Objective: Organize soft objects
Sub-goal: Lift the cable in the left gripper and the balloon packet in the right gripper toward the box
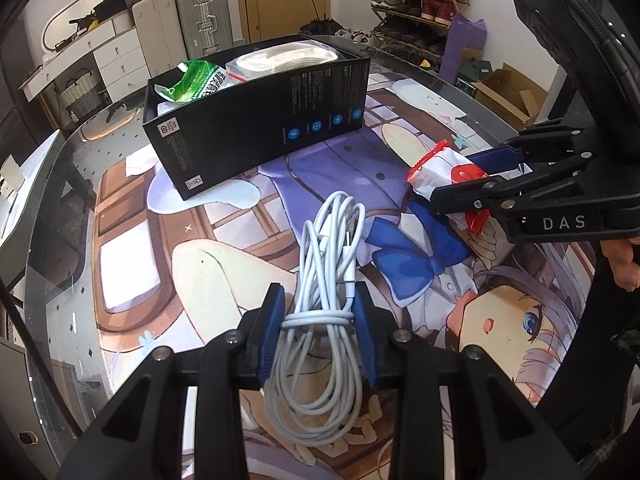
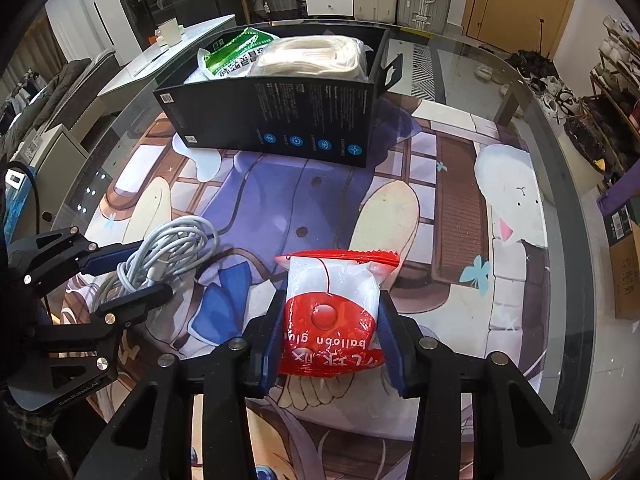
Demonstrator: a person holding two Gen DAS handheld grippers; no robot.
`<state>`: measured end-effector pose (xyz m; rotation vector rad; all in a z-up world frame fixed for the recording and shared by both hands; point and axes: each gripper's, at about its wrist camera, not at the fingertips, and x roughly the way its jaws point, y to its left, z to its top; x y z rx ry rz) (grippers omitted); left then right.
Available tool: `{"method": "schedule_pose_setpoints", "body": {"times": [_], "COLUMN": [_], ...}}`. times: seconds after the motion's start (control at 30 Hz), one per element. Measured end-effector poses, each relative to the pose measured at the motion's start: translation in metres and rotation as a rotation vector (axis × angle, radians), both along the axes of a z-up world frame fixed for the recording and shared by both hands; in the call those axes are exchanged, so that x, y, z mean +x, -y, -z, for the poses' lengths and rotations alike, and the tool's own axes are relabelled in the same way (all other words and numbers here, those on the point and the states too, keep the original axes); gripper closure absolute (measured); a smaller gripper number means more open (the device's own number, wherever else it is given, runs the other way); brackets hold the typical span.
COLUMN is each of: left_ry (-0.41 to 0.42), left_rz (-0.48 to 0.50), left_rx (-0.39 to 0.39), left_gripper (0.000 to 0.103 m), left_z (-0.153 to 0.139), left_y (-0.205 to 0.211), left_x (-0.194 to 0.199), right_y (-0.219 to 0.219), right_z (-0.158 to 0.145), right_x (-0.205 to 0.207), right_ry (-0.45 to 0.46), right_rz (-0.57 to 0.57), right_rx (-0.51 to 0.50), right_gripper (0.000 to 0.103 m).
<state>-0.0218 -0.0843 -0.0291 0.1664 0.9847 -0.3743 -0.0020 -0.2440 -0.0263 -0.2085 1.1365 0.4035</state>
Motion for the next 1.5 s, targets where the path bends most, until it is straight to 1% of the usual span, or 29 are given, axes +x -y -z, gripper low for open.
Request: {"method": "schedule_pose_setpoints", "body": {"times": [0.27,0.47,0.77,1.17,1.5], "left_ry": [-0.008,0.012,0.037,0.068,0.111], "left_rz": [-0.033,-0.037,-0.066,-0.117,-0.132], "left_rx": [0.003,-0.01,-0.035,-0.038,-0.037], "left_gripper": [0.073,0.073,0.073,0.073,0.073], "left_z": [-0.001,-0.007,-0.026,-0.052,-0.078], "left_y": [-0.004,-0.003,-0.009,-0.024,-0.029], "left_x": [0.004,0.003,0.007,0.016,0.032], "right_y": [-0.003,-0.004,-0.012,-0.022,-0.019], "right_z": [-0.014,-0.018,-0.032,-0.057,-0.075], "right_x": [0.004,0.006,0.009,0.021,0.04], "right_ry": [0.019,0.024,0.042,0.076,0.097], "right_rz": [-0.014,-0.023,-0.053,-0.09,-0.081], "right_rx": [0.022,0.037,0.043,0.048,0.052], "right_gripper": [0.06,0.06,0.06,0.06,0.06]}}
